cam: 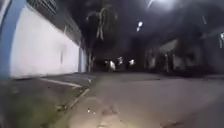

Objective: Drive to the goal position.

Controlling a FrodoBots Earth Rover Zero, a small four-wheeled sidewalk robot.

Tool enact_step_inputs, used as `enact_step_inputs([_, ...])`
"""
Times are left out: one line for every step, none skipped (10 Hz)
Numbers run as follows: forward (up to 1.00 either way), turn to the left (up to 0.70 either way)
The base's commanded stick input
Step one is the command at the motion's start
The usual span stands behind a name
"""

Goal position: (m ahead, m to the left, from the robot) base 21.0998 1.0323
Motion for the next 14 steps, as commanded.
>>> enact_step_inputs([0.7, 0.0])
enact_step_inputs([0.7, 0.0])
enact_step_inputs([0.7, 0.0])
enact_step_inputs([0.7, 0.0])
enact_step_inputs([0.7, 0.0])
enact_step_inputs([0.7, 0.0])
enact_step_inputs([0.7, 0.0])
enact_step_inputs([0.7, 0.0])
enact_step_inputs([0.7, 0.0])
enact_step_inputs([0.7, 0.0])
enact_step_inputs([0.7, 0.0])
enact_step_inputs([0.7, 0.0])
enact_step_inputs([0.7, 0.0])
enact_step_inputs([0.7, 0.0])
